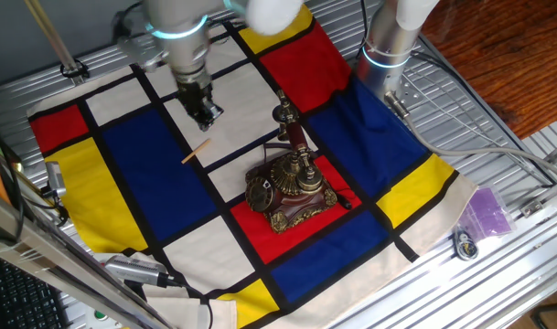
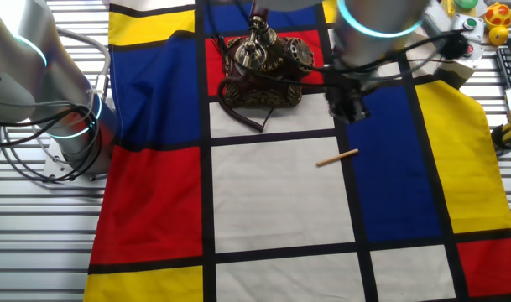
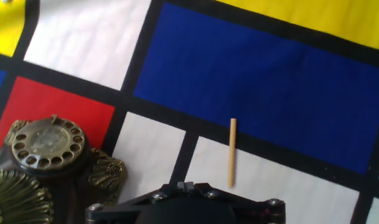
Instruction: Dial a number on an old rotary phone
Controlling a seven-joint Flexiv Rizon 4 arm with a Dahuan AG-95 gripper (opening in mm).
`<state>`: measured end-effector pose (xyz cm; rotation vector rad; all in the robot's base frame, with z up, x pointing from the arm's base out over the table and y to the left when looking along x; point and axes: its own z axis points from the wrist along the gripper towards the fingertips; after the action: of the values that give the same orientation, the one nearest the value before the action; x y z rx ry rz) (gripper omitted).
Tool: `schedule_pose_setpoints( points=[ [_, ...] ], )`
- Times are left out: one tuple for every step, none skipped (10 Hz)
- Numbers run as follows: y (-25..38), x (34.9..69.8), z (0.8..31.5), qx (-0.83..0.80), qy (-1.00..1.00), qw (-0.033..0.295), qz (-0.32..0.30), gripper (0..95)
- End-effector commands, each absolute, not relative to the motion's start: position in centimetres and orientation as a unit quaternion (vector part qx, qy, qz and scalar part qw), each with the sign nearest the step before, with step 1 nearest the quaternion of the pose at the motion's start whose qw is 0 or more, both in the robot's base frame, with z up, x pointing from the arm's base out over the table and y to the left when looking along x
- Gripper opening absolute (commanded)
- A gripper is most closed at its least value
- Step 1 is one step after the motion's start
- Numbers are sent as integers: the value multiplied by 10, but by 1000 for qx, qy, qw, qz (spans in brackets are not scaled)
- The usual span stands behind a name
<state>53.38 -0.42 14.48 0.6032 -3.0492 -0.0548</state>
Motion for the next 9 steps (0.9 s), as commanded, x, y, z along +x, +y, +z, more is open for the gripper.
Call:
schedule_pose_setpoints(
  points=[
    [-9, 554, 129, 189, -981, 33, -11, 0],
    [-13, 559, 124, 191, -981, 33, -11, 0],
    [-17, 561, 121, 190, -981, 33, -11, 0],
    [-22, 562, 119, 190, -981, 33, -10, 0],
    [-28, 563, 116, 192, -981, 33, -9, 0],
    [-37, 566, 109, 195, -980, 35, -9, 0],
    [-42, 567, 103, 196, -980, 36, -11, 0],
    [-45, 568, 96, 198, -980, 34, -13, 0],
    [-44, 568, 91, 196, -980, 34, -14, 0]
  ],
)
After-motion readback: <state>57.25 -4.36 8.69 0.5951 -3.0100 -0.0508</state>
